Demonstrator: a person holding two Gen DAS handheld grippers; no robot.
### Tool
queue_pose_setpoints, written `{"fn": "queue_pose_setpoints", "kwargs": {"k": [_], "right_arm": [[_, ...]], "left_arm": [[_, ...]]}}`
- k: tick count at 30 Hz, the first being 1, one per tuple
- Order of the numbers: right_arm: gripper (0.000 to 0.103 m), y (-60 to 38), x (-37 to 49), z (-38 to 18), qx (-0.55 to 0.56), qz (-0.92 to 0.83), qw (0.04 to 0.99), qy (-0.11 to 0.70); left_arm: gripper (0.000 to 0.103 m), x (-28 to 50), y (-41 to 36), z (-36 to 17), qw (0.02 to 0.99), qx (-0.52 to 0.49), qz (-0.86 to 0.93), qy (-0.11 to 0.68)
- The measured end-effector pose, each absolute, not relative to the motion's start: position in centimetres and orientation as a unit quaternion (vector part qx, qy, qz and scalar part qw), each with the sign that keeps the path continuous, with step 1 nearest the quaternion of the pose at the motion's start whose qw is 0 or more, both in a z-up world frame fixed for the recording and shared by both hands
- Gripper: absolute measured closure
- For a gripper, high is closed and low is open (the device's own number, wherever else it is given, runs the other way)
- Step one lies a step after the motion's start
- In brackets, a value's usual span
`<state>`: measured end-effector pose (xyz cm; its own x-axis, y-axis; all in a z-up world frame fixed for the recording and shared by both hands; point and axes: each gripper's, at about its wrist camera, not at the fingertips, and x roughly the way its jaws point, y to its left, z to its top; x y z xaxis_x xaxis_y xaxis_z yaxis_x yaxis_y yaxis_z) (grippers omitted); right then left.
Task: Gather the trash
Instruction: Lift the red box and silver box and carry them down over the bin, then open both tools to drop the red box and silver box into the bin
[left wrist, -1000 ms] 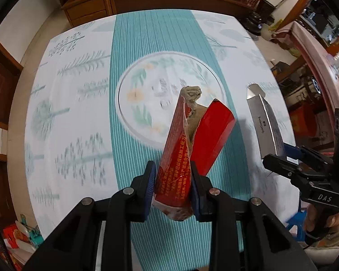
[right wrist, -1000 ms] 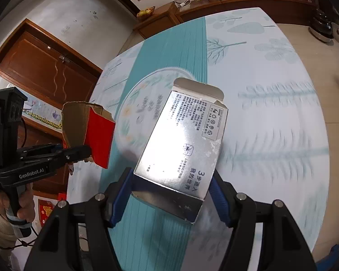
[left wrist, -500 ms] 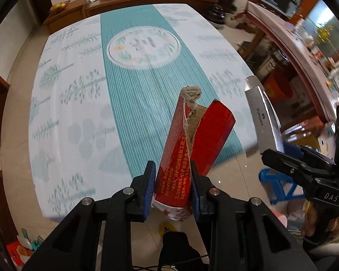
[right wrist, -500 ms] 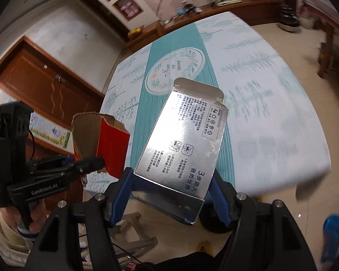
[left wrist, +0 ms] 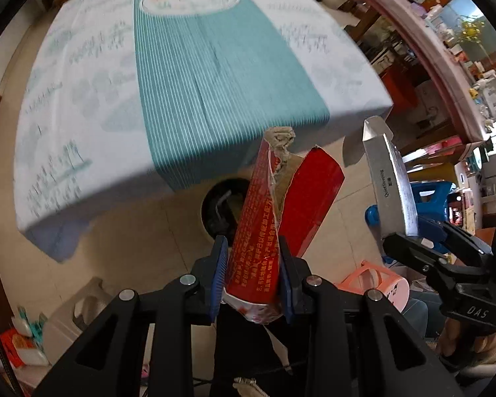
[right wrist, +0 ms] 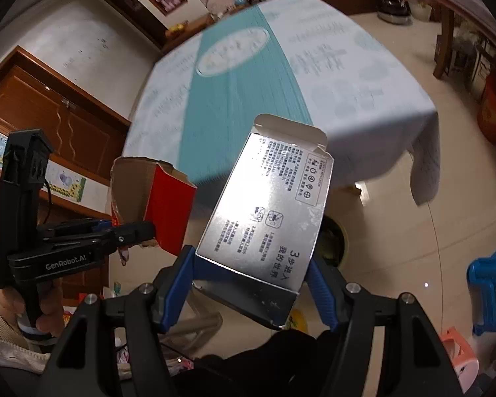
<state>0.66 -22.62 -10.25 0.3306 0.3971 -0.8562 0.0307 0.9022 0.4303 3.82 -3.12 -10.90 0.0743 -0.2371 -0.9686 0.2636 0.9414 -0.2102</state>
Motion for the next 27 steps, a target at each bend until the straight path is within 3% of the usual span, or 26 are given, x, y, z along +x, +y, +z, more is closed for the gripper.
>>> {"fn": "queue_pose_setpoints", "kwargs": {"k": [17, 27], "right_arm": [[0.038, -25.1, -0.9, -29.4, 0.183, 0.115, 0.726, 0.653], [0.037, -23.3, 1.6, -37.6, 0.169, 0.113, 0.709, 0.675]], "left_arm": [[0.076, 1.2, -7.3, -28.3, 0.711, -0.001, -0.101, 0.696], [0.075, 2.8, -6.6, -36.5, 0.706, -0.013, -0.066, 0.705]]}}
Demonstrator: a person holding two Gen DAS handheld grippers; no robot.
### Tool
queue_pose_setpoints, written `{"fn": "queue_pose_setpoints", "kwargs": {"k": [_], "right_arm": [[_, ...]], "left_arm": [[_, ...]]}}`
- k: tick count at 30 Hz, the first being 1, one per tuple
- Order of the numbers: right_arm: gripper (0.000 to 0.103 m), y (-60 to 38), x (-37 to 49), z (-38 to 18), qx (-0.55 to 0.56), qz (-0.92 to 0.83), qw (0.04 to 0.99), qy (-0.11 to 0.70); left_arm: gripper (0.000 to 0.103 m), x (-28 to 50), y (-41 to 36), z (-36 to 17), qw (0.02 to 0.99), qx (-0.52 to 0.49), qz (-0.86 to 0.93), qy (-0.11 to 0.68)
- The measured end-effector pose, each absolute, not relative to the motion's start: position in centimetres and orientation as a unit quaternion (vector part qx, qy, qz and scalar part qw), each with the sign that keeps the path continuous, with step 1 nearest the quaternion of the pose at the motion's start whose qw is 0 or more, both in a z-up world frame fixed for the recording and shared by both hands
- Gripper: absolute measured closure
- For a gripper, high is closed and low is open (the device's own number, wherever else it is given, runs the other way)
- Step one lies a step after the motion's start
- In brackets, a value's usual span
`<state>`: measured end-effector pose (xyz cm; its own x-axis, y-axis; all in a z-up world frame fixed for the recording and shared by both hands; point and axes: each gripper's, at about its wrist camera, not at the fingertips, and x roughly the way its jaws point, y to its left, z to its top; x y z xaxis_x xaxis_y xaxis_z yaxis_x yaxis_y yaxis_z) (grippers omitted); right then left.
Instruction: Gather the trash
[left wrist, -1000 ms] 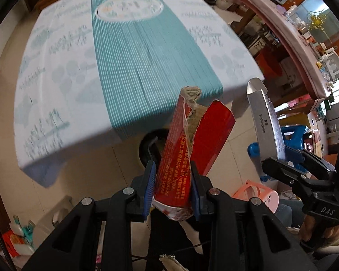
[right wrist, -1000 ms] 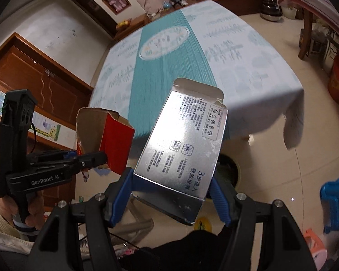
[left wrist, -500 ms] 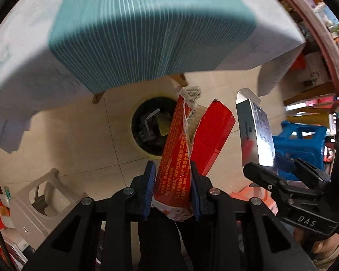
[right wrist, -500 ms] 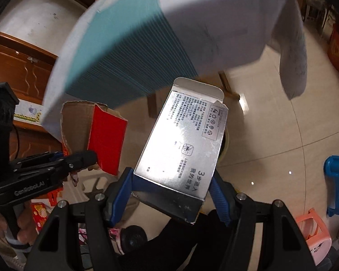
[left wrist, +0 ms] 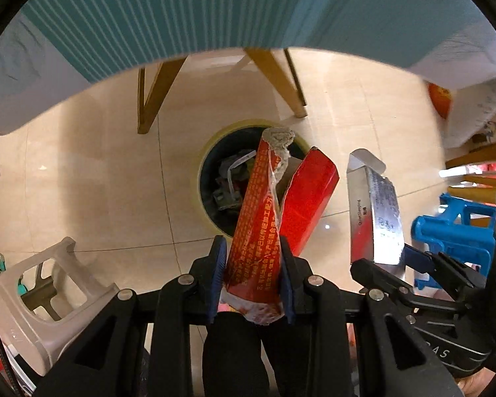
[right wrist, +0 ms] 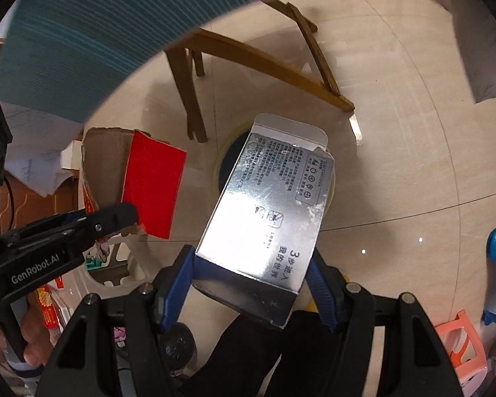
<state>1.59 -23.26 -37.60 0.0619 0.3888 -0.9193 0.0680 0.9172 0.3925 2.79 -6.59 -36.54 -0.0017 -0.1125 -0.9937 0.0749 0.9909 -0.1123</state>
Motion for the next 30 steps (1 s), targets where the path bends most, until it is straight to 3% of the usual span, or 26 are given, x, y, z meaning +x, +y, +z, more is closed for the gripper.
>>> {"fn": "queue_pose_setpoints", "kwargs": {"k": [9, 14, 20, 23, 30], "right_arm": [[0.037, -21.6, 4.3, -41.2, 0.131, 0.110, 0.716, 0.677], [0.037, -20.4, 5.1, -42.1, 0.098, 0.120, 0.726, 0.670], [0.035, -20.3, 6.1, -44.1, 0.086, 0.114, 0.724, 0.675], [0.028, -20.6, 6.0, -43.9, 0.096, 0.108, 0.731, 0.667], [0.027, -21.2, 5.7, -43.2, 0.105, 0.090, 0.742, 0.657]], "left_arm": [[0.067, 5.1, -7.1, -40.2, 0.713, -0.015, -0.069, 0.698], [0.036, 5.9, -7.9, -41.1, 0.719, 0.001, -0.072, 0.692], [0.018, 6.3, -7.5, -41.6, 0.728, 0.022, -0.064, 0.683], [0.007, 6.4, -6.7, -41.7, 0.732, 0.021, -0.053, 0.679], [0.006, 6.0, -5.6, -40.1, 0.750, 0.014, -0.032, 0.660]]}}
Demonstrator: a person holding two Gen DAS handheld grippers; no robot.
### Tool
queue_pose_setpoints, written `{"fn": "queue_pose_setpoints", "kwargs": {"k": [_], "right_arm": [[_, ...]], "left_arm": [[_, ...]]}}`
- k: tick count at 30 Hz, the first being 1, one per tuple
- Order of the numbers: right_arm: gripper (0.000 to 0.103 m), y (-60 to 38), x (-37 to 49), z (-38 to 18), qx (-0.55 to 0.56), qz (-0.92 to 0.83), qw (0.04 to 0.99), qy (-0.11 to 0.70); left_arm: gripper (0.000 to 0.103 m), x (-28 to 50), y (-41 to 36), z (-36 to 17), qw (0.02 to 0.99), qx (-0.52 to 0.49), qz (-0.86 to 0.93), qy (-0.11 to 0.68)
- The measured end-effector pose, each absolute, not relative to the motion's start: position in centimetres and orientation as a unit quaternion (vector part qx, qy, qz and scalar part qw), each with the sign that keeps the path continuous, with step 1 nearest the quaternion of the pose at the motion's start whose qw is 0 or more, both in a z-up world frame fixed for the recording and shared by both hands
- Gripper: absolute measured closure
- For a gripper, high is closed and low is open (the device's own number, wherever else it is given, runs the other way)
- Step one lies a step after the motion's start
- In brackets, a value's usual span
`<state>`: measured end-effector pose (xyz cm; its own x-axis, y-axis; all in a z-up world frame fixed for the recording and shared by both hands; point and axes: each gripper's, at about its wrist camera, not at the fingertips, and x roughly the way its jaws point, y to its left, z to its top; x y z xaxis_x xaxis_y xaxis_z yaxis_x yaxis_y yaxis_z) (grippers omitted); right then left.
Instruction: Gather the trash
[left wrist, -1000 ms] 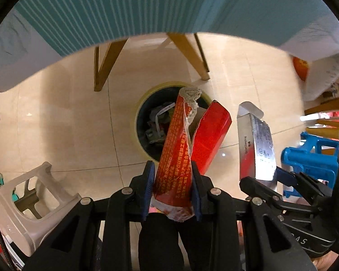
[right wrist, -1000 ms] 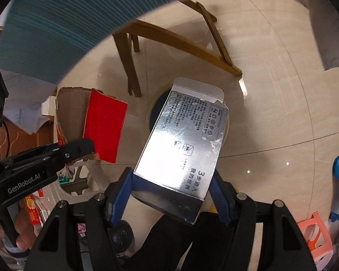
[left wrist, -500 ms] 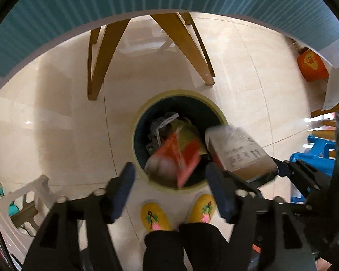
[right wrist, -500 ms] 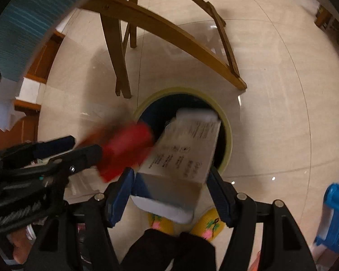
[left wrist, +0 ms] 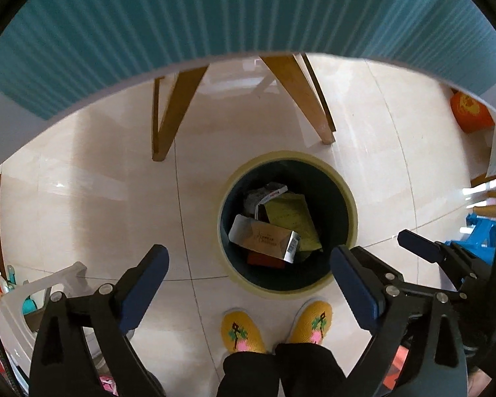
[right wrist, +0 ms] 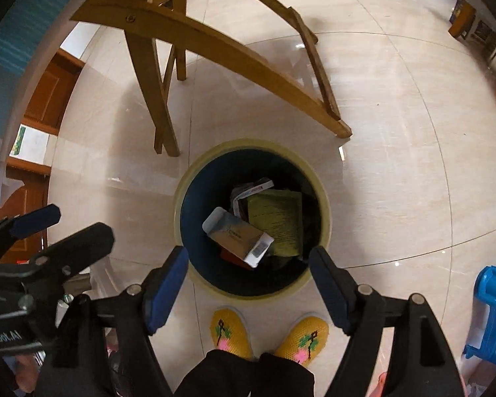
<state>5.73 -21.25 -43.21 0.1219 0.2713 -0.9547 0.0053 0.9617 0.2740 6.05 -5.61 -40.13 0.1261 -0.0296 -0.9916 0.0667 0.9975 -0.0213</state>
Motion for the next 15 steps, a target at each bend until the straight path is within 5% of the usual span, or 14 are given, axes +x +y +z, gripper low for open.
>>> {"fn": "queue_pose_setpoints", "kwargs": {"k": [15], "right_arm": [[0.027, -22.3, 5.1, -36.6, 0.136, 0.062, 0.764, 0.627]], "left_arm": [[0.006, 4.2, -4.2, -32.9, 0.767, 0.001, -0.031, 0.640]]}}
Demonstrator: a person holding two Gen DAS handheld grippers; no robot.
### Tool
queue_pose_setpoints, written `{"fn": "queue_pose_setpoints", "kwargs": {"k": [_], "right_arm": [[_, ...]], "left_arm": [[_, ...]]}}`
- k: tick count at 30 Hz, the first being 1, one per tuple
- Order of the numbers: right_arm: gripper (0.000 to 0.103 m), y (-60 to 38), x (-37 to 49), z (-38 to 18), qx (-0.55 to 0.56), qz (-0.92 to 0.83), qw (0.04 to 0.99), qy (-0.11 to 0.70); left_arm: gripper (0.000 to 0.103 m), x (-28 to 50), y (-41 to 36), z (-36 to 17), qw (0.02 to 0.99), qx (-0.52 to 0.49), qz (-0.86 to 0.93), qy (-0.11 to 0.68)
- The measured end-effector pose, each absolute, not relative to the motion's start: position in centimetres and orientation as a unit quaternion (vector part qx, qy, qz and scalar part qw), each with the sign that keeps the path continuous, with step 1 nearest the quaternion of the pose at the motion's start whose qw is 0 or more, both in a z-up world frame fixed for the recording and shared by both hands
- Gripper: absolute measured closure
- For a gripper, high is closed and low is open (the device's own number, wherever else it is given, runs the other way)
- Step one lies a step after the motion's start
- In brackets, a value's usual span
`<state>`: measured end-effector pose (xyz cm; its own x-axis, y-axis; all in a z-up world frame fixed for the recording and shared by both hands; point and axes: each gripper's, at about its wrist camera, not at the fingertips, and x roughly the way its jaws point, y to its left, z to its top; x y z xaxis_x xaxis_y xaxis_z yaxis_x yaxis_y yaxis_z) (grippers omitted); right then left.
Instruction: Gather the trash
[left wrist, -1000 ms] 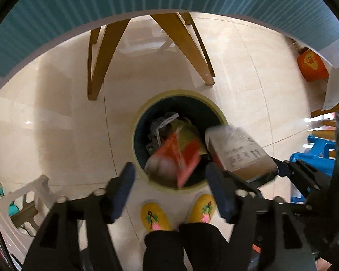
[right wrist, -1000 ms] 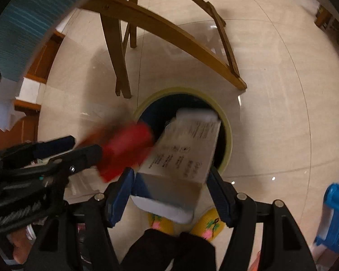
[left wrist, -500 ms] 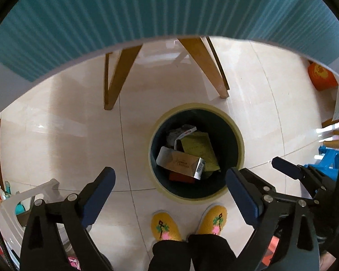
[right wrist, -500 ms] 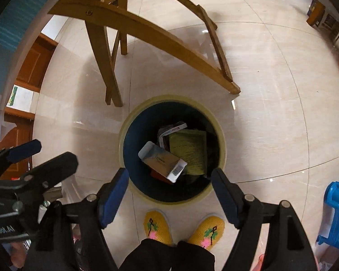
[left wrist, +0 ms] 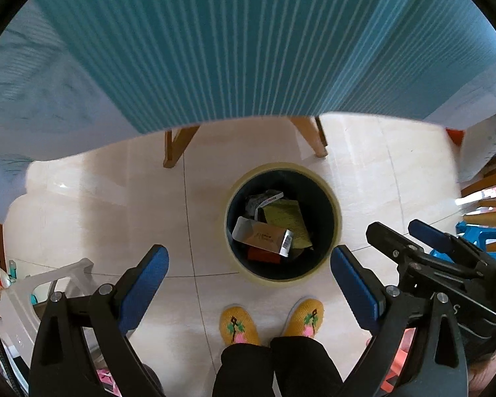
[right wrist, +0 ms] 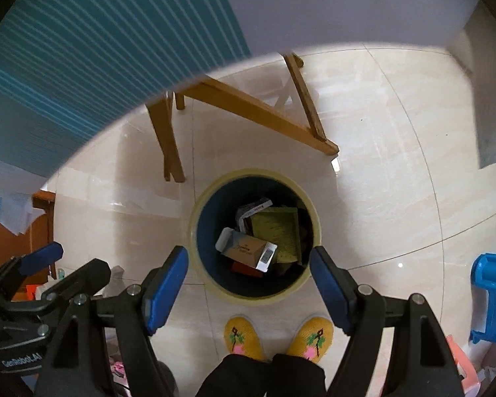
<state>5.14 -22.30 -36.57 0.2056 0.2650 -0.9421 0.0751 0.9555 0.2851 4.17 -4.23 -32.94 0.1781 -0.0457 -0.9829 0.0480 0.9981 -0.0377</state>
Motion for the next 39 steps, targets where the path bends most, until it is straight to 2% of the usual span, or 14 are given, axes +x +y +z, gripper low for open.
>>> {"fn": "queue_pose_setpoints", "kwargs": {"k": [7, 16, 29, 39], "right_arm": [[0.027, -22.3, 3.1, -30.6, 0.137, 0.063, 0.766, 0.625], [0.027, -21.5, 1.4, -21.1, 0.113, 0.089, 0.777, 0.613], [0.027, -20.5, 1.1, -6.3, 0.102, 0.139, 0.821, 0.544], [0.027, -20.6, 1.1, 1.7, 0.082, 0.140, 0.870, 0.466]], "left_arm": [[0.006, 2.2, -3.3, -26.9, 0.782, -0.007, -0.040, 0.622], [0.006, 0.4, -1.8, -16.4, 0.810, -0.016, -0.044, 0.585], [0.006, 0.2, -1.2, -1.6, 0.861, -0.037, -0.017, 0.507], [0.006, 0.0, -2.4, 4.6, 0.899, -0.023, 0.011, 0.438]]}}
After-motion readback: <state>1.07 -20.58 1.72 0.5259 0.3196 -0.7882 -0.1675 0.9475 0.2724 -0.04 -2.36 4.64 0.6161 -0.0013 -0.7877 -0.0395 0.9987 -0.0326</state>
